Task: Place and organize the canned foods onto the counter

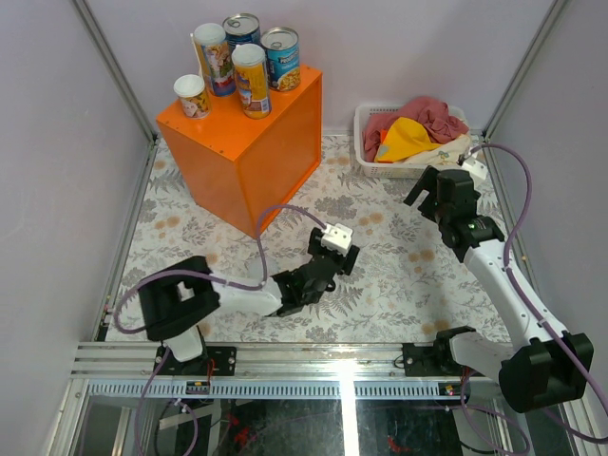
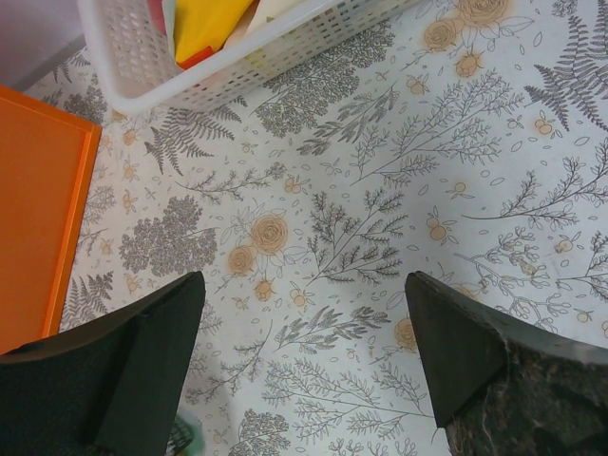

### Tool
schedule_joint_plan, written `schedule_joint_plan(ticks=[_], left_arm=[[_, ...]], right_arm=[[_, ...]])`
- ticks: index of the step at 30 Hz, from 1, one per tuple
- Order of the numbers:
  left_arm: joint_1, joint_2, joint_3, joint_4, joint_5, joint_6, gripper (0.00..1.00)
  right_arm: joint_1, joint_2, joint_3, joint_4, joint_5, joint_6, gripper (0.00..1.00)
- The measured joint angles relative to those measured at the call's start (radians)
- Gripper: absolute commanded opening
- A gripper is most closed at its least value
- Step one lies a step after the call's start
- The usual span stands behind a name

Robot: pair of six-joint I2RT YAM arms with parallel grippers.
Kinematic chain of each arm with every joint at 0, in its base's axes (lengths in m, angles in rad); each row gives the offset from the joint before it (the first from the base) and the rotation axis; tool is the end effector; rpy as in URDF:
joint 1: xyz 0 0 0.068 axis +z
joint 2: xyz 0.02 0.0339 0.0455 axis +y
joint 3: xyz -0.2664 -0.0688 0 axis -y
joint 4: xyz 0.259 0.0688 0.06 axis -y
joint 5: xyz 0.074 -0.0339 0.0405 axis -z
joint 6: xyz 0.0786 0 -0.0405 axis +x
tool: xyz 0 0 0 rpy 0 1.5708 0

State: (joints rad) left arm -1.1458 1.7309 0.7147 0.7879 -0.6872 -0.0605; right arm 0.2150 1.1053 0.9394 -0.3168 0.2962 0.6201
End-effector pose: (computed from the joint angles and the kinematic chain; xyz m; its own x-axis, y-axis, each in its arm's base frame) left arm 0.2026 -0.3267 0.1574 -0.1203 0.1525 -0.9810 0.4430 0.8925 0.0844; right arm 0.2959 0.0411 0.2987 -0.3409 0.4945 -0.7996 0.3030 0.8629 0.4045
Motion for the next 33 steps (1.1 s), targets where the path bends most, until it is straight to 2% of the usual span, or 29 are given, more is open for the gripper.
schedule_joint_plan(ticks=[4,8,16,20,25,33], left_arm=[[-0.004,-0.142,0.093,-0.149,-0.029,0.006,0.0],[-0.005,-0.238,0.291,-0.357,-0.067,-0.014,0.0],[0.034,-0.291,0.706,-0.78,-0.146,-0.081,0.0],[0.151,-0.282,0.903,-0.977,-0.16,-0.122,0.0],[0.313,-0.269,1.05,-1.171,-0.176,-0.154,0.0],[0.486,-0.192,1.209,-1.345,-0.158,-0.176,0.0]], right_arm=[[0.0,0.0,-0.008,0.0,0.0,0.0,0.93],[0.0,0.0,-0.008,0.003,0.0,0.0,0.93],[0.0,0.026,-0.008,0.02,-0.003,0.001,0.93],[0.0,0.047,-0.005,0.024,-0.005,0.002,0.92],[0.0,0.055,0.012,0.034,-0.014,0.005,0.92],[0.0,0.056,0.021,0.047,-0.029,0.016,0.92]])
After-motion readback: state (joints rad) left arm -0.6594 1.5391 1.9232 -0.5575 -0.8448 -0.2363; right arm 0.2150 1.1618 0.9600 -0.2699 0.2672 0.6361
